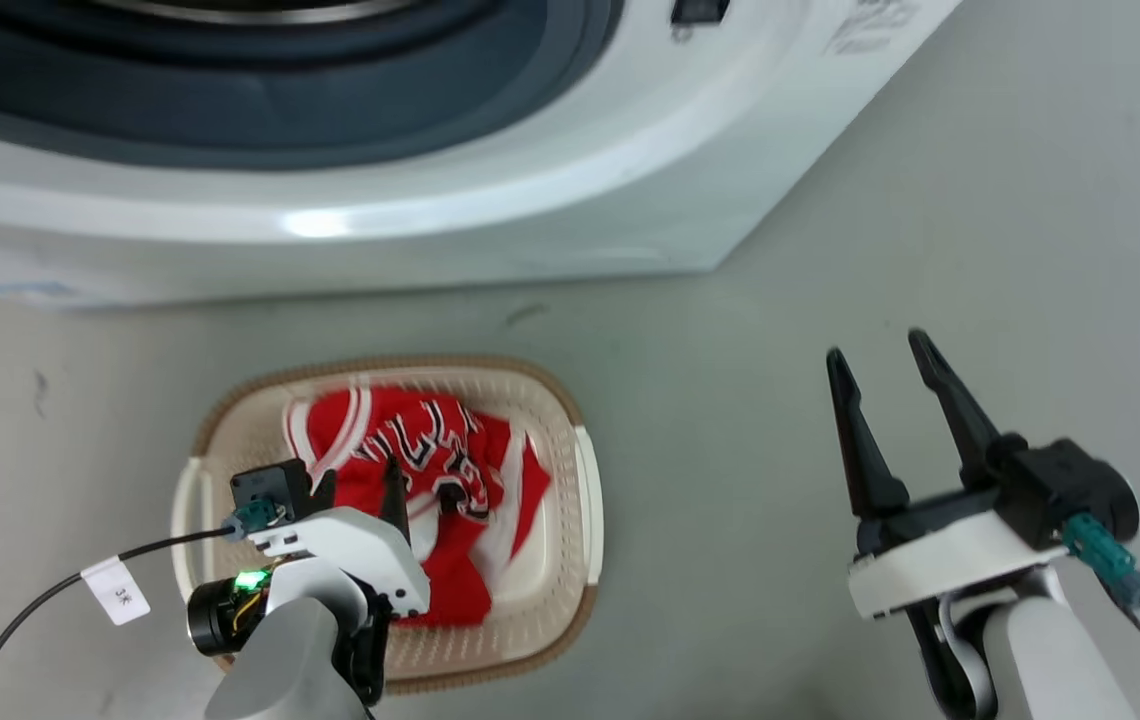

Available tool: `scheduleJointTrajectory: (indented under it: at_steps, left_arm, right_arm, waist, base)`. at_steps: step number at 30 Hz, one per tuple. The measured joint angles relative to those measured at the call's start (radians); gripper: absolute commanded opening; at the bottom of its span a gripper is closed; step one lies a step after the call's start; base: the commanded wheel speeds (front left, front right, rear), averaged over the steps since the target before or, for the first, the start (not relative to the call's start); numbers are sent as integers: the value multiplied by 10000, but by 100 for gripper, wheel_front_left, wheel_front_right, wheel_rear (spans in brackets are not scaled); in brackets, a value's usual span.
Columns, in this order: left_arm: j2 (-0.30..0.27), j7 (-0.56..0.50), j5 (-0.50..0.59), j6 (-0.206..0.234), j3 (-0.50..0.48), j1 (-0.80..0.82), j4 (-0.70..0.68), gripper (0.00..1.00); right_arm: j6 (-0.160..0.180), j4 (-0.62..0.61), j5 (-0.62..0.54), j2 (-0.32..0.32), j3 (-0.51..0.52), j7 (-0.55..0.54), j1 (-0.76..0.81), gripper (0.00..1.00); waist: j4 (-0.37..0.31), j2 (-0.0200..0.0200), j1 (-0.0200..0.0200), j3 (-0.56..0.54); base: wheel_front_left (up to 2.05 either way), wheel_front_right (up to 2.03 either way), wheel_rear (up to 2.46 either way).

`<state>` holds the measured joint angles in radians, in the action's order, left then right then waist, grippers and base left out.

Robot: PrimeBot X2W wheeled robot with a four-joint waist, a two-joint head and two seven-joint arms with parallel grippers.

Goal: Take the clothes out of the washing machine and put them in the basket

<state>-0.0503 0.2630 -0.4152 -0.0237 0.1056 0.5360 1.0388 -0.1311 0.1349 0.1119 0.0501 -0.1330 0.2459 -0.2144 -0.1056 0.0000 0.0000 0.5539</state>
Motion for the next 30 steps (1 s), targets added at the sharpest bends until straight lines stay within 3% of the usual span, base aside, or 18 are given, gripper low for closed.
scheduleJointTrajectory:
  at_steps: [15, 30]
  left_arm:
    - [0, 0, 892, 104, 458, -1845, -3988, 100]
    - [-301, 0, 2817, 322, 46, -3898, -7762, 100]
  right_arm:
    - [0, -619, -272, 0, 899, -819, 1941, 100]
    - [0, -1605, -401, 2, 1308, -1290, 3045, 100]
  waist:
    - [729, 0, -3, -3813]
    - [1529, 0, -4, -5720]
  base:
    - [0, 0, 0]
    - [0, 0, 0]
